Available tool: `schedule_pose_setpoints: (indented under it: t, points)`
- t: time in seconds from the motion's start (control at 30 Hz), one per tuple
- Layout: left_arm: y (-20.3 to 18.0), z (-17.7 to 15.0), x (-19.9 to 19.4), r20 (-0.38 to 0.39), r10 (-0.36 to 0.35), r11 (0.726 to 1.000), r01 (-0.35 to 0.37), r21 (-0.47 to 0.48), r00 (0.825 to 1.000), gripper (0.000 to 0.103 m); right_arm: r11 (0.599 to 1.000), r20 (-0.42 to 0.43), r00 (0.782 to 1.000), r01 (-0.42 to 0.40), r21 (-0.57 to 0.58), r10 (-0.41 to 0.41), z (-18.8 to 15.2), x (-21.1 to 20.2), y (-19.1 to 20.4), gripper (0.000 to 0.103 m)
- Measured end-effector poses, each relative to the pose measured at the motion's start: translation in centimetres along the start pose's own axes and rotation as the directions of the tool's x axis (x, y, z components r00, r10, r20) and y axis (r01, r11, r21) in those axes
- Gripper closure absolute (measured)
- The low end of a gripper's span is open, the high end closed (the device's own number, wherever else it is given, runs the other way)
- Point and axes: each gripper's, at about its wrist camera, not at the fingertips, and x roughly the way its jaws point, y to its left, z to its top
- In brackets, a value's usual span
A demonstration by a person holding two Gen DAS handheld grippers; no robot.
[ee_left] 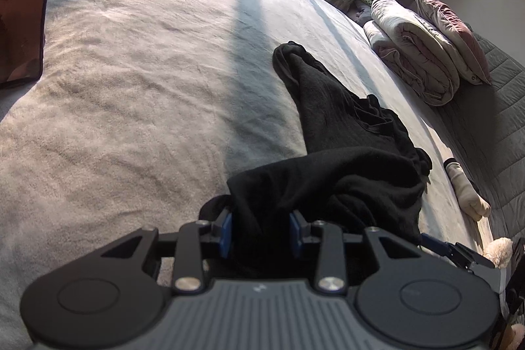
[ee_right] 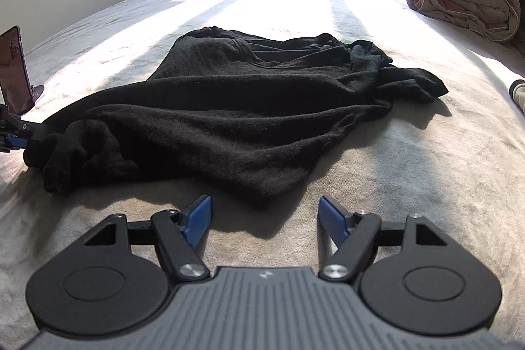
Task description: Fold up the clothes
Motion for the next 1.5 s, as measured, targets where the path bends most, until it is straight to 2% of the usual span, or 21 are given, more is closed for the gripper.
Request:
schedule_pose_setpoints:
  t: [0.1, 0.13, 0.17, 0.23, 0.27, 0.43, 0.57, 0.63, 0.7, 0.83, 0.9, 1.0, 1.1, 1.2, 1.3, 1.33, 1.37, 1.4, 1.43, 1.47, 1.5]
  points:
    - [0.2, -0.2, 0.2, -0.008, 0.003, 1.0, -0.003, 0.013, 1.0, 0.069, 1.0, 0.02, 1.0, 0.006, -0.015, -0.006, 0.7, 0.8, 0.3, 0.04]
    - [0.2, -0.3, 0.2, -0.011, 0.005, 1.0, -0.004, 0.017, 1.0, 0.073, 1.0, 0.018, 1.0, -0.003, 0.006, 0.003, 1.0, 0.7, 0.0, 0.055]
    - [0.3, -0.4, 0.3, -0.013, 0.006, 1.0, -0.006, 0.022, 1.0, 0.078, 0.999, 0.014, 1.0, -0.016, 0.032, 0.015, 1.2, 0.6, -0.4, 0.077]
    - [0.1, -0.4, 0.2, -0.013, 0.004, 1.0, -0.003, 0.03, 1.0, 0.084, 0.996, 0.007, 0.999, -0.04, 0.084, 0.039, 1.6, 0.5, -1.2, 0.094]
    - [0.0, -0.4, 0.1, -0.011, 0.001, 0.999, -0.001, 0.035, 1.0, 0.09, 0.992, 0.007, 0.998, -0.056, 0.111, 0.055, 1.7, 0.0, -1.7, 0.095]
    - [-1.4, -0.5, -1.1, 0.016, -0.045, 0.995, 0.043, 0.086, 0.999, 0.095, 0.969, 0.028, 0.992, -0.129, 0.209, 0.126, 1.8, -3.5, -4.1, 0.096]
    - [-3.1, -1.0, -2.6, 0.034, -0.181, 0.974, 0.174, 0.147, 0.983, 0.096, 0.957, 0.048, 0.989, -0.145, 0.252, 0.137, 1.9, -7.1, -5.8, 0.096]
    - [-3.8, -1.4, -3.3, 0.026, -0.258, 0.954, 0.25, 0.168, 0.966, 0.096, 0.952, 0.064, 0.99, -0.139, 0.274, 0.126, 1.7, -8.7, -6.8, 0.096]
    - [-4.6, -2.1, -3.9, 0.001, -0.339, 0.923, 0.333, 0.192, 0.941, 0.096, 0.947, 0.078, 0.991, -0.128, 0.294, 0.11, 1.6, -10.2, -7.8, 0.096]
    - [-5.8, -3.8, -5.1, -0.065, -0.463, 0.848, 0.463, 0.259, 0.884, 0.096, 0.944, 0.088, 0.994, -0.084, 0.32, 0.059, 0.8, -12.2, -9.6, 0.096]
    - [-6.5, -4.9, -5.3, -0.119, -0.493, 0.812, 0.505, 0.292, 0.862, 0.096, 0.941, 0.08, 0.996, -0.06, 0.333, 0.036, 0.4, -12.8, -10.4, 0.096]
    - [-7.6, -6.4, -4.7, -0.209, -0.487, 0.779, 0.53, 0.334, 0.848, 0.095, 0.939, 0.051, 0.999, -0.018, 0.344, 0.001, -0.4, -13.3, -11.4, 0.096]
    - [-8.2, -7.6, -3.7, -0.268, -0.444, 0.775, 0.517, 0.364, 0.855, 0.095, 0.94, -0.013, 1.0, 0.027, 0.34, -0.024, -1.2, -12.7, -11.7, 0.096]
    - [-8.2, -7.5, -2.8, -0.274, -0.403, 0.803, 0.481, 0.352, 0.873, 0.091, 0.934, -0.073, 0.997, 0.045, 0.355, -0.021, -2.4, -11.7, -12.4, 0.093]
    - [-7.6, -6.5, -2.5, -0.259, -0.384, 0.832, 0.454, 0.319, 0.886, 0.071, 0.925, -0.09, 0.996, 0.043, 0.377, -0.01, -2.9, -11.3, -13.2, 0.087]
    - [-7.3, -6.0, -2.6, -0.24, -0.38, 0.843, 0.441, 0.307, 0.893, 0.06, 0.921, -0.092, 0.996, 0.038, 0.388, -0.002, -2.9, -11.2, -13.6, 0.086]
    - [-7.0, -5.3, -2.7, -0.213, -0.368, 0.859, 0.419, 0.295, 0.905, 0.052, 0.915, -0.093, 0.996, 0.032, 0.402, 0.007, -2.8, -11.2, -14.1, 0.085]
    - [-6.6, -4.6, -2.6, -0.187, -0.353, 0.876, 0.394, 0.28, 0.917, 0.049, 0.91, -0.094, 0.996, 0.03, 0.414, 0.01, -2.5, -11.0, -14.5, 0.082]
    - [-6.4, -3.5, -2.0, -0.164, -0.318, 0.901, 0.351, 0.255, 0.934, 0.044, 0.905, -0.096, 0.995, 0.031, 0.424, 0.01, -2.3, -10.9, -14.9, 0.067]
    - [-6.1, -2.5, -1.4, -0.141, -0.282, 0.923, 0.309, 0.23, 0.949, 0.044, 0.903, -0.091, 0.996, 0.033, 0.429, 0.006, -1.8, -10.5, -15.4, 0.048]
    - [-5.8, -1.4, -0.8, -0.12, -0.245, 0.943, 0.265, 0.203, 0.962, 0.044, 0.901, -0.084, 0.996, 0.036, 0.432, 0.0, -1.2, -10.1, -15.9, 0.045]
